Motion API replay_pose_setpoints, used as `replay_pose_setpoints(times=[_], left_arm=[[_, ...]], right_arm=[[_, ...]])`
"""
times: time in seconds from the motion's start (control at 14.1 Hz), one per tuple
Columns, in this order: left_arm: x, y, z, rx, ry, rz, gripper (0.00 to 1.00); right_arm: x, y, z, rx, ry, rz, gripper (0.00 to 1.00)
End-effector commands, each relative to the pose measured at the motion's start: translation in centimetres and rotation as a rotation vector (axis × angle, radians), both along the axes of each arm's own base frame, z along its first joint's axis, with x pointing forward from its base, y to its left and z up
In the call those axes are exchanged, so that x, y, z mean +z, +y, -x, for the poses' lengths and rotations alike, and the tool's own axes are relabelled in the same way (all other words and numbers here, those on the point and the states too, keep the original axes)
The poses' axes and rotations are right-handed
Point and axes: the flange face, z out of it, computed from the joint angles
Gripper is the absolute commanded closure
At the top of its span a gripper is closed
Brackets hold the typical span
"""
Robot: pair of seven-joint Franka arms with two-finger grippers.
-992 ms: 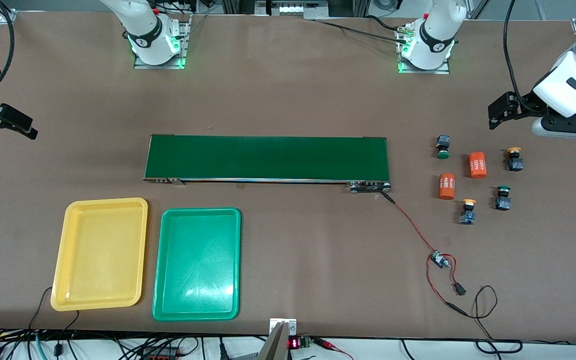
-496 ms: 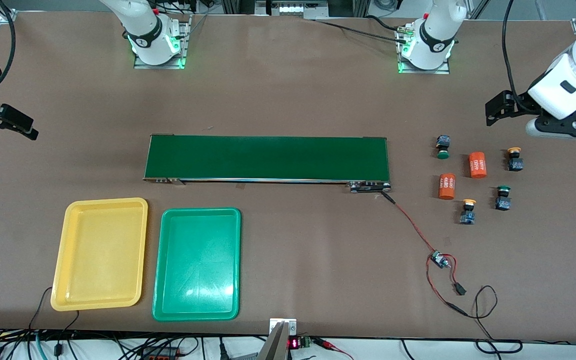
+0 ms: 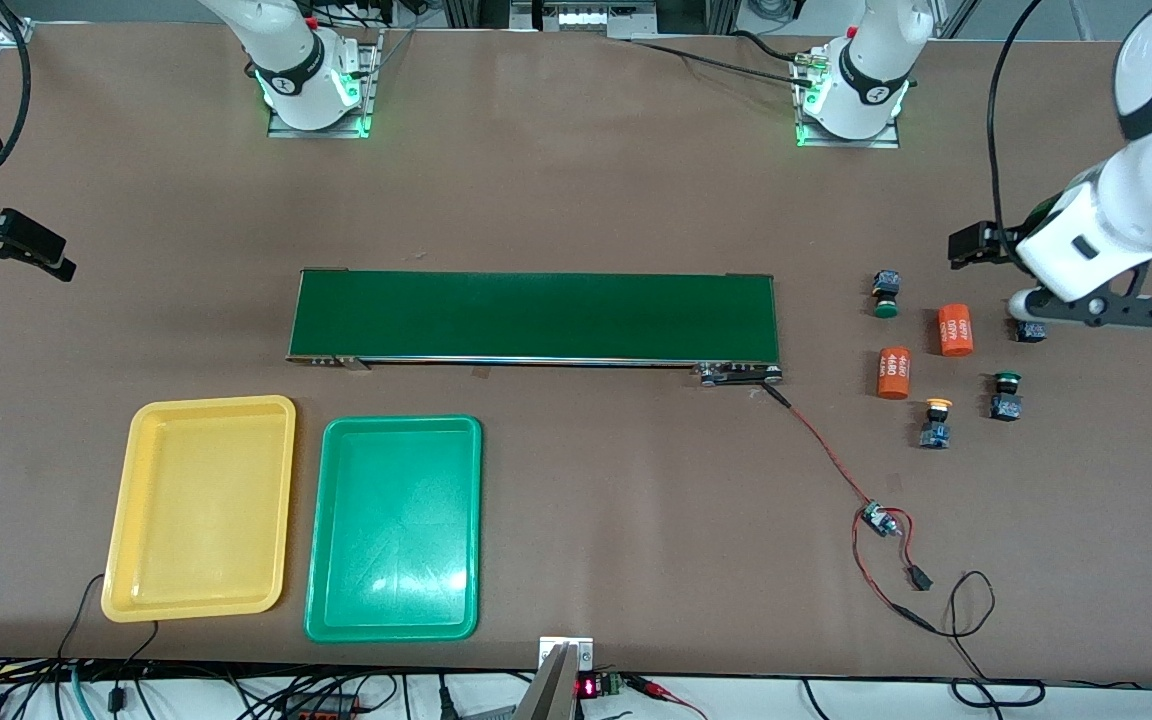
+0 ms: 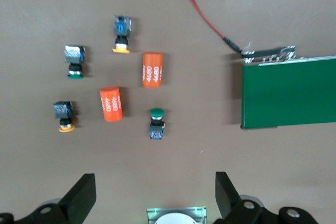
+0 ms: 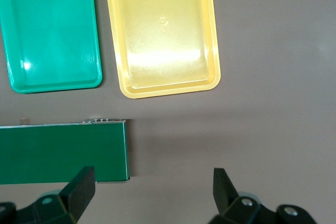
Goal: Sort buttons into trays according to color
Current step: 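Reach the left gripper down to an orange cylinder beside the belt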
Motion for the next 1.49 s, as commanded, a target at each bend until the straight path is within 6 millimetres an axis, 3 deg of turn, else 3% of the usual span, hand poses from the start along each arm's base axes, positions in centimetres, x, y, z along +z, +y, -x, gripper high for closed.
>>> replay_pose_setpoints(times=[0.0,0.21,0.57,0.71,0.85,1.28,1.35,1.42], left_arm=[[-4.9,0.3,-1.8,-0.018,0.067,0.000,0.00],[-11.8,0.3,-3.4,-0.045,-0.028,-0.007,0.00],[-24.2,0.3,-0.4,-0.076,-0.232,0.009,0.00],[-28.8,1.9,0.4,-0.054,-0.283,0.024,0.00],[-30.1,3.0,0.7,-0.043,-0.266,0.025,0.00],[-33.5,3.3,1.4,-0.052,-0.210,0.021,0.00],[-34.0,3.5,1.4,-0.049,-0.204,0.021,0.04],[-33.9,3.5,1.3,-0.047,-0.205,0.020,0.18]], right_arm=[[0.1,0.2,0.4,-0.008,-0.011,0.000,0.00],[0.1,-0.1,0.5,-0.013,-0.010,-0.002,0.00],[0.0,-0.2,0.4,-0.014,-0.010,-0.002,0.00],[0.0,-0.2,0.4,-0.014,-0.007,-0.002,0.00],[0.0,-0.2,0.4,-0.014,-0.007,-0.002,0.00],[-0.1,-0.3,0.3,-0.019,-0.011,-0.003,0.00],[-0.1,-0.3,0.3,-0.019,-0.011,-0.003,0.00],[-0.1,-0.3,0.3,-0.016,-0.013,-0.001,0.00]])
